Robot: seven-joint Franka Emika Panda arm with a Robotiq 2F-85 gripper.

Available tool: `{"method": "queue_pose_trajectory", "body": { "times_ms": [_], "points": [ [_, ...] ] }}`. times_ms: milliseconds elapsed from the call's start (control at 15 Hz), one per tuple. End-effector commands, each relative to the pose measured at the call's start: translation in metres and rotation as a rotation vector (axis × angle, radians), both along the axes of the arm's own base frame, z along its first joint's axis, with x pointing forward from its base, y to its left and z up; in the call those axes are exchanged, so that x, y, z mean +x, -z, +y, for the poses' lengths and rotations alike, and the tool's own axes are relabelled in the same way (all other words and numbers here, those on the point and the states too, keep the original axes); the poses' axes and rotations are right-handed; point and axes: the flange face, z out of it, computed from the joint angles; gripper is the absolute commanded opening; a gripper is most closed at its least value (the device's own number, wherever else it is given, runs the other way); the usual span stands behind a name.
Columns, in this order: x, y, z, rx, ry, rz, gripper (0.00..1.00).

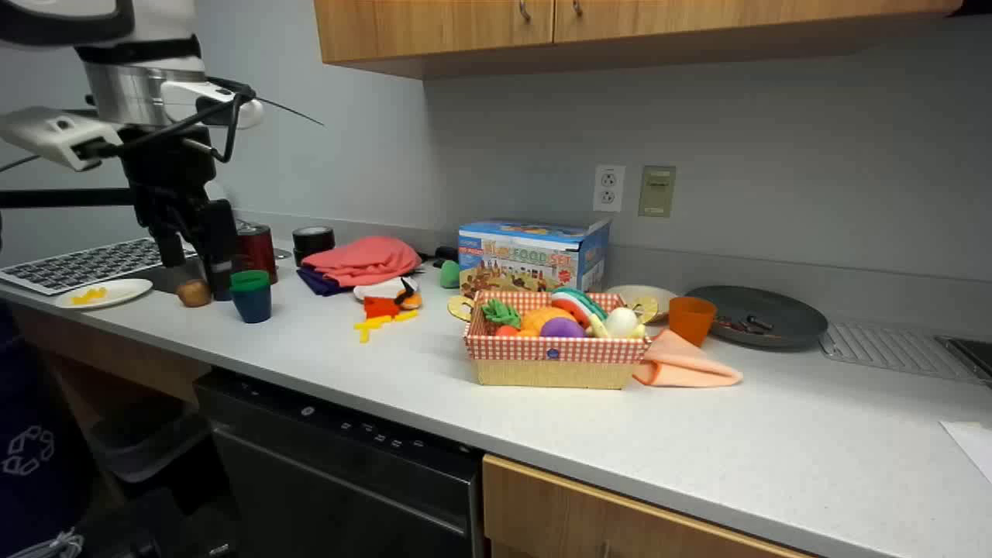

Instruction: Open the drawer, then put the banana plushy in the drawer and close the drawer

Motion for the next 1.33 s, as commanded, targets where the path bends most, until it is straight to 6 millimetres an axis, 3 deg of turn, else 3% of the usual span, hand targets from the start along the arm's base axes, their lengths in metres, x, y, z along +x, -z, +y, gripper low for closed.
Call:
{"method": "queue_pose_trajectory", "body": {
  "times_ms": [0,933,1067,1267],
  "points": [
    [0.0,0.0,0.0,-0.001,0.0,0.003,1.0],
    [0.0,0.0,0.0,-0.001,0.0,0.004,1.0],
    [0.004,-0.004,-0.02,-0.003,0.038,-0.008,1.0],
    [0.006,-0.007,-0.069,-0.059,0.131,-0.022,1.0]
  ]
}}
